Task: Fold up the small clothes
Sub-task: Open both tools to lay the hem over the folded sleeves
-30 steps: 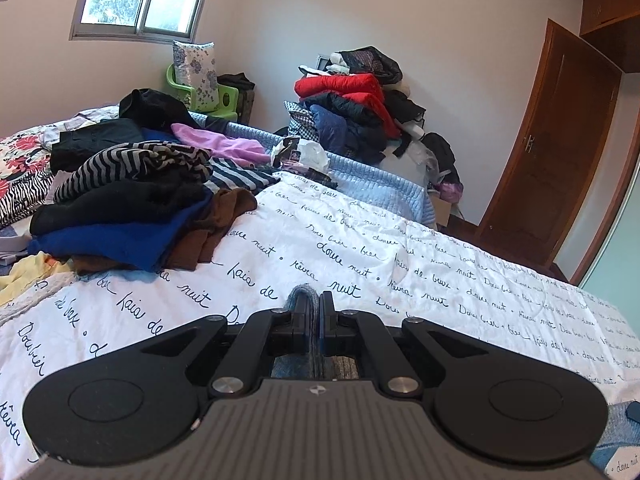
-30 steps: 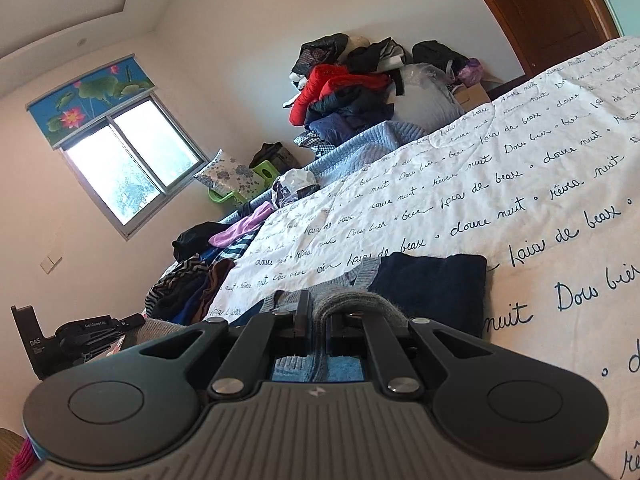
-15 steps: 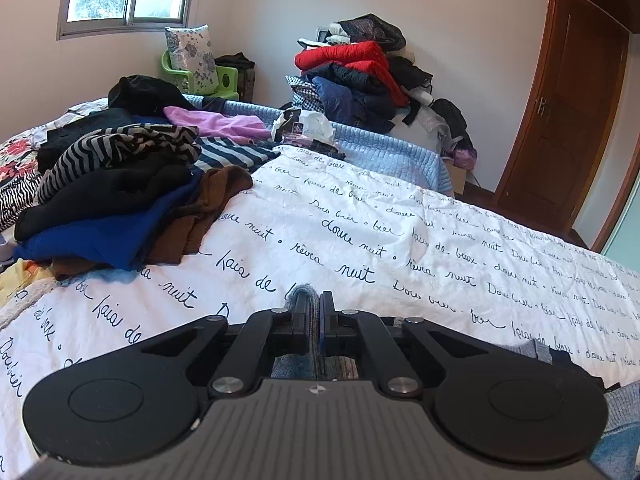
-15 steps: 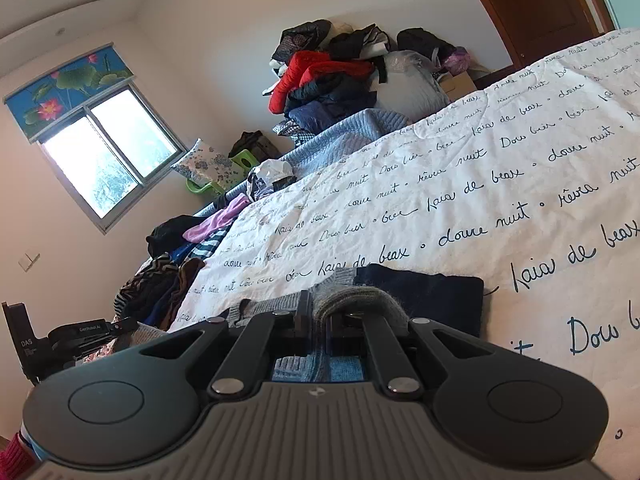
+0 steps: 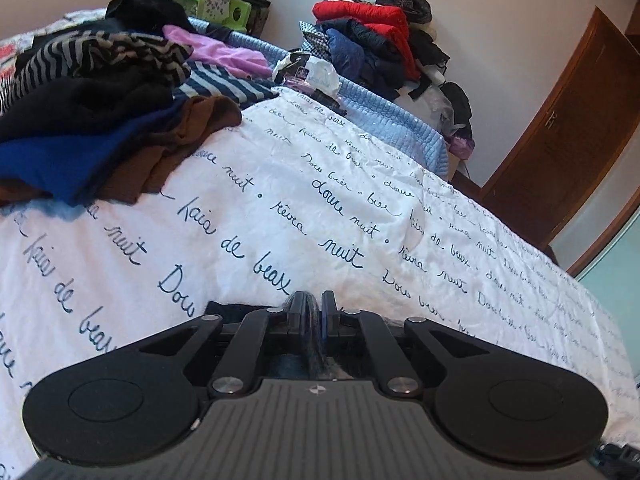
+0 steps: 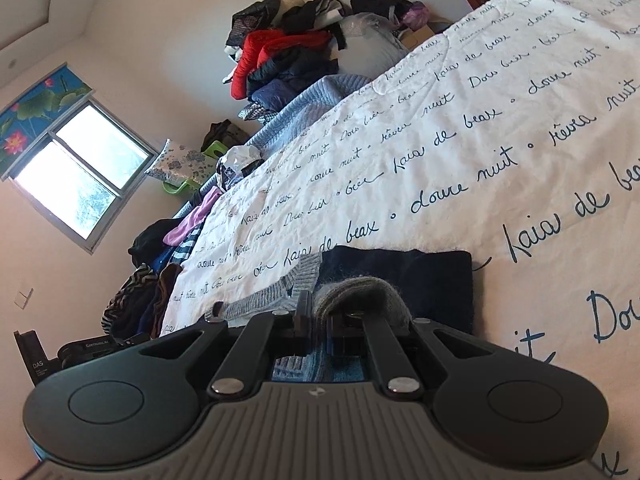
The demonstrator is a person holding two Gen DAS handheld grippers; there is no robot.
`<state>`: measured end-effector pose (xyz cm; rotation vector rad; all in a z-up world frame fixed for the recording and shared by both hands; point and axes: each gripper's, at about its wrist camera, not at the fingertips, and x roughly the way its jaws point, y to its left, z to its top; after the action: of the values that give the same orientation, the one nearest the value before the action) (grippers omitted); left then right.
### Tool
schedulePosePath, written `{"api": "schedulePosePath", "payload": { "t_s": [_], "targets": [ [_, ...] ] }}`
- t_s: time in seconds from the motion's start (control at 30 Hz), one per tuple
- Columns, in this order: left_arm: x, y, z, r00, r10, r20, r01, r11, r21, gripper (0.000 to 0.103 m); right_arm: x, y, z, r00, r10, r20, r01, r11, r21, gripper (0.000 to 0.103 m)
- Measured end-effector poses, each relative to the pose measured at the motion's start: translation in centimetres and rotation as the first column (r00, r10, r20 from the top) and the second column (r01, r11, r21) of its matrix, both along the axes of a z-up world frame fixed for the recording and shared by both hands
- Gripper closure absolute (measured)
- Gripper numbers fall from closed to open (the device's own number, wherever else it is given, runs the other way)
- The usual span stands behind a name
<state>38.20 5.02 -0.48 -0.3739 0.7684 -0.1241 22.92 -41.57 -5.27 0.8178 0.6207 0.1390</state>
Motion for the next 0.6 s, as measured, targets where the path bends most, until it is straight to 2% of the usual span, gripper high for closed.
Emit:
{"api": "schedulePosePath", "payload": {
  "t_s": [0.07,0.17,0.2,0.27,0.3,0.33,0.37,0.47,0.6],
  "targets": [
    [0.7,0.7,-0.3,0.999,0.039,-0.021,-0.04,0.997,-0.058,0.093,0.4,-0.2,-0.4,0.999,-0.02,-0.032,0.021,1.0,0.023,0.094],
    [1.3,1.5,-0.4,0.995,0.093,-0.022,-0.094,0.992,-0.085,0.093,0.7,-1.0,-1.0,0.997,-0.054,-0.057,0.058,0.995,0.083,0.09],
    [1.4,1.8,-0.3,0.994,0.107,-0.024,-0.109,0.99,-0.089,0.093,0.7,-1.2,-1.2,0.996,-0.067,-0.06,0.073,0.992,0.107,0.083],
    [1.3,2.3,-0.2,0.992,0.127,-0.018,-0.128,0.988,-0.088,0.091,0.6,-1.8,-1.3,0.993,-0.103,-0.05,0.109,0.984,0.144,0.054],
    [1.2,2.4,-0.1,0.991,0.131,-0.01,-0.131,0.988,-0.076,0.089,0.5,-2.1,-1.3,0.991,-0.127,-0.037,0.131,0.979,0.155,0.028],
    [1.0,2.4,0.1,0.991,0.13,0.0,-0.13,0.99,-0.056,0.083,0.3,-2.3,-1.1,0.988,-0.153,-0.018,0.154,0.975,0.161,0.017],
    [0.8,2.5,0.2,0.992,0.128,0.009,-0.127,0.991,-0.033,0.077,0.2,-2.4,-0.9,0.986,-0.168,-0.009,0.168,0.973,0.158,0.017],
    [0.2,2.8,0.6,0.994,0.099,0.037,-0.1,0.994,0.032,0.068,0.1,-2.4,-0.1,0.986,-0.169,-0.005,0.169,0.978,0.124,0.017],
    [-0.6,3.1,1.1,0.998,0.044,0.054,-0.05,0.992,0.117,0.059,0.0,0.0,1.7,0.998,-0.022,0.053,0.021,1.0,0.009,0.017]
  ]
}}
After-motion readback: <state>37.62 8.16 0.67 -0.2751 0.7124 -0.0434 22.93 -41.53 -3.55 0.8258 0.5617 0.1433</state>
